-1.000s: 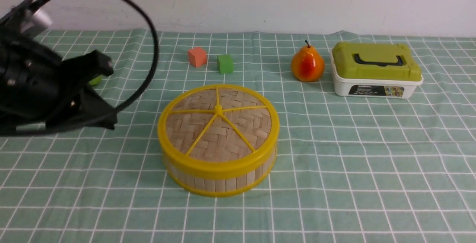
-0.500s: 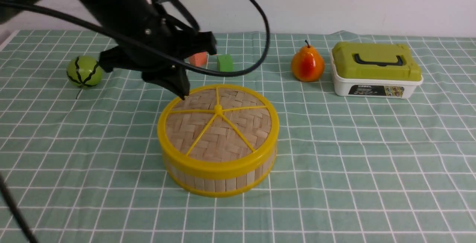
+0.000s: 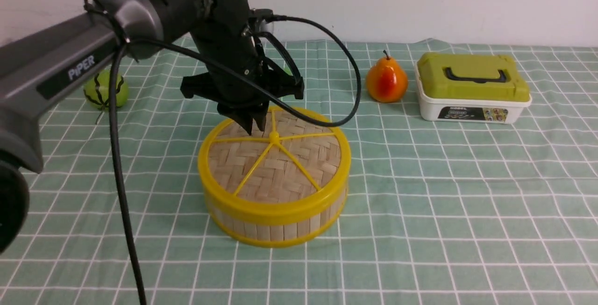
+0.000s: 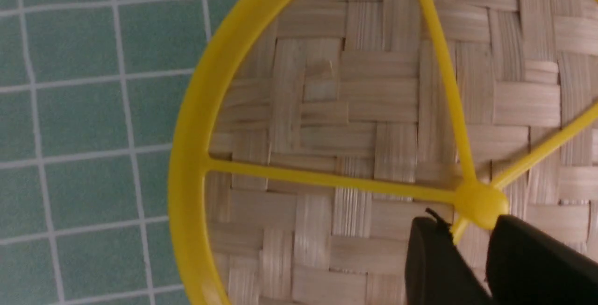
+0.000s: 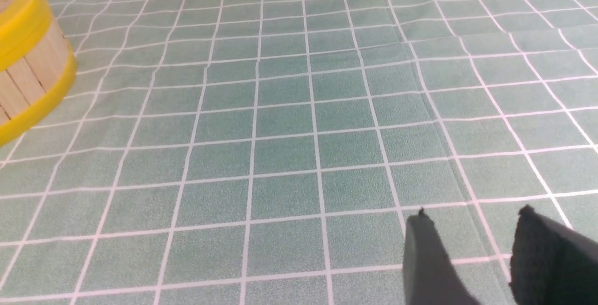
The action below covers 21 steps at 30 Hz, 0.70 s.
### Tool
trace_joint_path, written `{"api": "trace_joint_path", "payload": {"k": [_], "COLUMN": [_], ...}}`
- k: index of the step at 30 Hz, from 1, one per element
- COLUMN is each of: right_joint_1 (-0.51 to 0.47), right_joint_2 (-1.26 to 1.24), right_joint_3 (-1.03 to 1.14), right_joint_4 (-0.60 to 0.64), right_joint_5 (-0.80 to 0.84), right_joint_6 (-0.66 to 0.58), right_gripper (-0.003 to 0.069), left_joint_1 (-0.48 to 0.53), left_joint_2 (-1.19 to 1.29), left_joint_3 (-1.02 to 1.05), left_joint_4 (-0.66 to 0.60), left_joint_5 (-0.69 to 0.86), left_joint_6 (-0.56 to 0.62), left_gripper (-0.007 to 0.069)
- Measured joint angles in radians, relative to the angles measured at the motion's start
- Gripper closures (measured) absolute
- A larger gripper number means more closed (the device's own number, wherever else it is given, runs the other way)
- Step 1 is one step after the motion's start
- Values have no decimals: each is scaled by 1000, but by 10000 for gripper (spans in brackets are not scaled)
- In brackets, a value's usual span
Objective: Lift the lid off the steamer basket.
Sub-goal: Use the left arm to lift the lid of the steamer
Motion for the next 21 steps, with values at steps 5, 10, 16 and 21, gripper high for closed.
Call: {"api": "trace_joint_path", "payload": {"k": [5, 10, 16, 21], "right_joint_1": [0, 0, 0, 0], "right_joint_2": [0, 0, 0, 0], "right_joint_3": [0, 0, 0, 0], "right_joint_4": [0, 0, 0, 0], "right_joint_5": [0, 0, 0, 0], "right_joint_6": [0, 0, 0, 0], "right_gripper": [417, 417, 417, 417], "left_joint_1": [0, 0, 0, -1], "left_joint_2": [28, 46, 70, 72], "left_joint_3": [0, -1, -6, -6], "left_joint_4": [-17, -28, -36, -36], "left_joint_5": [-29, -37, -44, -46], "left_joint_6": [0, 5, 53, 64], "left_gripper": [347, 335, 337, 337]}}
